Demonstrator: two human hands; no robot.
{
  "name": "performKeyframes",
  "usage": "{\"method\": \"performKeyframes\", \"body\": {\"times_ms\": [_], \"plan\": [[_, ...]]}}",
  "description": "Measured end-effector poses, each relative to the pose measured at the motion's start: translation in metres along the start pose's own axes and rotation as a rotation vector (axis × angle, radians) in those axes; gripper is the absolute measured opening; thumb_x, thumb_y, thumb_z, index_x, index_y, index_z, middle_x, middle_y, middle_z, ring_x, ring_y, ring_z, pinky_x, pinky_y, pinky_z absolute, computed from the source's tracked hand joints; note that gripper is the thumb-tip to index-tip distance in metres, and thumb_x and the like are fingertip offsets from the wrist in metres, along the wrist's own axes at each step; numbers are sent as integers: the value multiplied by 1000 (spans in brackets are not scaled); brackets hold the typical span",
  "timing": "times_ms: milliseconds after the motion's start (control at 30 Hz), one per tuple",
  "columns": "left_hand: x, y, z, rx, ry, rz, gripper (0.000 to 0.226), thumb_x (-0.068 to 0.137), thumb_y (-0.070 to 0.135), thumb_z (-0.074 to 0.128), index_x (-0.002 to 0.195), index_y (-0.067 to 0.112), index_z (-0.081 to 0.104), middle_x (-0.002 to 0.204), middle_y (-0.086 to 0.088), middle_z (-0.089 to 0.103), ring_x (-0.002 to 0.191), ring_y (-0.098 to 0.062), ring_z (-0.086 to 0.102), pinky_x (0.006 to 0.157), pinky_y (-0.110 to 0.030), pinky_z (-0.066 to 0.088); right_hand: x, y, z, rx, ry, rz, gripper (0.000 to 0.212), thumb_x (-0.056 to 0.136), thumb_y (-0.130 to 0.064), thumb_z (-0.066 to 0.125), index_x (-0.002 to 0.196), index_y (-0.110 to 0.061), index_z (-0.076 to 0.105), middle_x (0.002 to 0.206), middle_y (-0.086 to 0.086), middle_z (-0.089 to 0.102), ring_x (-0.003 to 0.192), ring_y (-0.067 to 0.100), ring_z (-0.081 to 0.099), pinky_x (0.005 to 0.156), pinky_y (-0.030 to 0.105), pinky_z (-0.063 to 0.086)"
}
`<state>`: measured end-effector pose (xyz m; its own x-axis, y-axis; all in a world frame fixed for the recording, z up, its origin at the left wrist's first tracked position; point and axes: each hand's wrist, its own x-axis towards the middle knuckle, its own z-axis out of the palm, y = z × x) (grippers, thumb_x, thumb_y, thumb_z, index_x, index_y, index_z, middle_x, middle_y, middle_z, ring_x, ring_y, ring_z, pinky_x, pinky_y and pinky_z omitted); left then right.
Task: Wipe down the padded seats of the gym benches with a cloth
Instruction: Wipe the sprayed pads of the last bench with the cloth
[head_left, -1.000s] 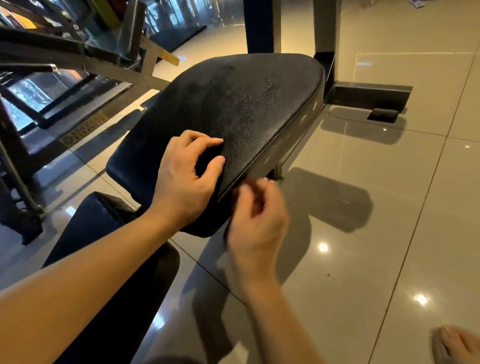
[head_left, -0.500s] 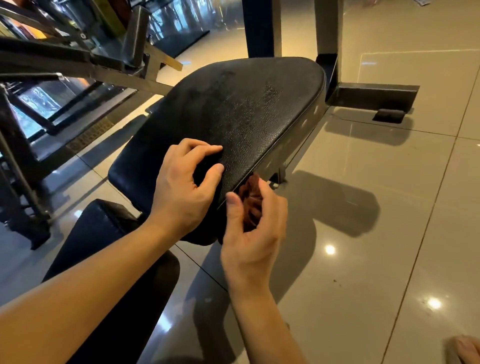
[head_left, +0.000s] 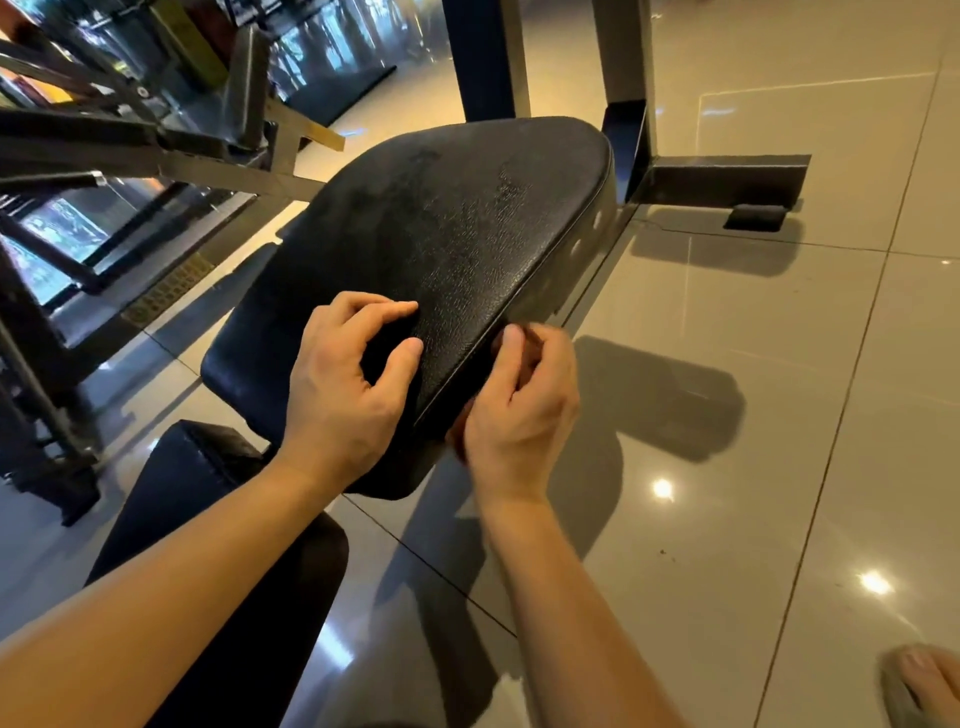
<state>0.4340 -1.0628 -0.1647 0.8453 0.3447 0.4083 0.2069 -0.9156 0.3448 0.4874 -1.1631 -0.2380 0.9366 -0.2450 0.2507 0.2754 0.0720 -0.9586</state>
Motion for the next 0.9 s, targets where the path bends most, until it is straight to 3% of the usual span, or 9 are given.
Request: {"method": "performKeyframes", "body": {"times_ms": [67, 133, 200, 300, 433, 500, 600, 767, 900], "plan": [[0, 1, -1, -4, 20, -9, 36, 94, 39, 55, 124, 25, 66, 116, 11, 56, 114, -11, 52, 96, -31, 44, -50, -11, -13, 87, -183, -16, 5, 102, -21, 57, 102, -20, 52, 92, -5, 56, 79, 7, 53, 71, 17, 41], [0, -1, 0, -12, 13, -6, 36, 94, 39, 54, 125, 25, 66, 117, 12, 56, 114, -10, 52, 96, -29, 44, -68, -12, -20, 110, -261, -100, 5, 103, -24, 53, 101, -21, 50, 91, -5, 54, 78, 7, 52, 71, 16, 40], [-1, -2, -1, -10, 11, -2, 37, 94, 41, 54, 126, 26, 65, 118, 13, 56, 115, -9, 52, 96, -28, 44, -29, 7, -5, 65, -145, -57, 6, 102, -20, 55, 99, -15, 53, 89, -3, 54, 78, 8, 51, 71, 16, 41], [1, -1, 1, -17, -3, -10, 37, 94, 40, 55, 126, 25, 65, 119, 11, 57, 116, -11, 53, 98, -32, 45, 27, 12, 5, 9, 73, 61, 5, 102, -14, 57, 98, -11, 56, 87, -1, 57, 77, 11, 52, 70, 29, 46], [1, -1, -2, -2, 18, 9, 38, 93, 41, 55, 126, 24, 66, 118, 11, 57, 115, -9, 53, 97, -24, 43, -42, -7, -12, 83, -202, -85, 8, 102, -17, 55, 96, -12, 57, 89, -4, 55, 76, 12, 53, 68, 24, 44], [1, -1, -1, 4, 10, 4, 38, 94, 40, 56, 127, 24, 66, 119, 11, 57, 115, -7, 51, 96, -15, 38, -21, 3, -4, 60, -134, -43, 11, 102, -18, 54, 94, -11, 57, 87, -2, 56, 76, 14, 53, 69, 24, 43], [1, -1, 0, 31, 2, 1, 37, 94, 40, 56, 126, 23, 66, 118, 9, 58, 115, -7, 51, 95, -15, 35, 35, 15, 12, 3, 70, 67, 11, 102, -19, 53, 95, -11, 57, 86, 2, 60, 77, 16, 57, 70, 31, 47], [18, 9, -3, 68, -32, 20, 38, 92, 39, 56, 124, 20, 66, 116, 7, 58, 111, -8, 51, 90, -16, 38, -29, -1, -10, 37, -184, -85, 14, 103, -22, 51, 94, -12, 55, 86, -3, 56, 74, 13, 54, 65, 23, 41], [40, 23, 11, 37, -52, 42, 40, 92, 39, 56, 125, 19, 66, 118, 6, 59, 113, -10, 53, 97, -27, 44, 52, 13, 18, -74, 74, 13, 12, 103, -19, 52, 94, -12, 55, 84, -1, 59, 74, 12, 53, 67, 19, 37]]}}
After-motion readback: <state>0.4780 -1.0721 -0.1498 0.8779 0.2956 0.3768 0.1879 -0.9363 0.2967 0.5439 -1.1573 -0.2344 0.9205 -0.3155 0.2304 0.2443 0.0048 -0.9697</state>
